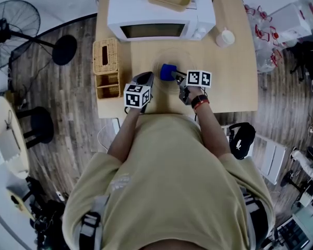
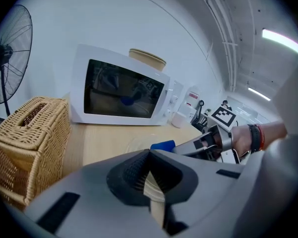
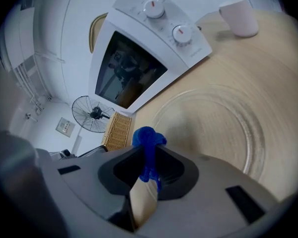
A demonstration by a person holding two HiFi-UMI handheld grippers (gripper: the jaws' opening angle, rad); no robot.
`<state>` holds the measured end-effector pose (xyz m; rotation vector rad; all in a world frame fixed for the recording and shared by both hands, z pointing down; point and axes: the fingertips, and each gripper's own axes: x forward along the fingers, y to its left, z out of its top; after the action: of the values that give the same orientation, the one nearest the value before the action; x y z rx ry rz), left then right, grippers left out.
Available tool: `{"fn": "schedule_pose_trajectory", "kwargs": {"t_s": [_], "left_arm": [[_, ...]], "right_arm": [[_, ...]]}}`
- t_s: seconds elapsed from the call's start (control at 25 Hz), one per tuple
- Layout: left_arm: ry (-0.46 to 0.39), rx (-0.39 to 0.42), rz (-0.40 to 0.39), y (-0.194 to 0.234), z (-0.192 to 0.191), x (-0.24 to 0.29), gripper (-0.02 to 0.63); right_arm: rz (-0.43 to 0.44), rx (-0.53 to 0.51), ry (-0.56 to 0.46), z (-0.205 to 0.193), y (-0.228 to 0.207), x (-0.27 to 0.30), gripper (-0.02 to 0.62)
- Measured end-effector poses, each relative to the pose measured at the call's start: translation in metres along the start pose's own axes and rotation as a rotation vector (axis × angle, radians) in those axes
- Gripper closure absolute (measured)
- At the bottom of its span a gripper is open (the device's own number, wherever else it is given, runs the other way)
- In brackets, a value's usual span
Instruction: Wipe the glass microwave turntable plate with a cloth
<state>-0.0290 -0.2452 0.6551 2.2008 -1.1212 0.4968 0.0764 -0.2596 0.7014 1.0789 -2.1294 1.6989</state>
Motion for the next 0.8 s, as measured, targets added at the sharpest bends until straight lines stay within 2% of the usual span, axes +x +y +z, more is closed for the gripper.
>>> {"fn": "schedule_pose_trajectory", "kwargs": {"t_s": [0.28,0.56,0.8], "left_arm": [[-0.021,-0.042,0.069,0.020,-0.006,-0.018,0.588],[-0.030,-0.059,0.109,0.030,-0.011,-0.026,0.588],[-0.025,-0.064,0.121,0.035,-0.012,-0.027,0.588]], "right_arm": [[0.024,-0.095,0.116,-0.025,0.032,0.036,0.511],[-0.035,-0.184,0.182,-0.041,0.033,0.058,0.511],[-0.071,-0.229,0.190,-0.043,0.029,0.064,0.509]]}}
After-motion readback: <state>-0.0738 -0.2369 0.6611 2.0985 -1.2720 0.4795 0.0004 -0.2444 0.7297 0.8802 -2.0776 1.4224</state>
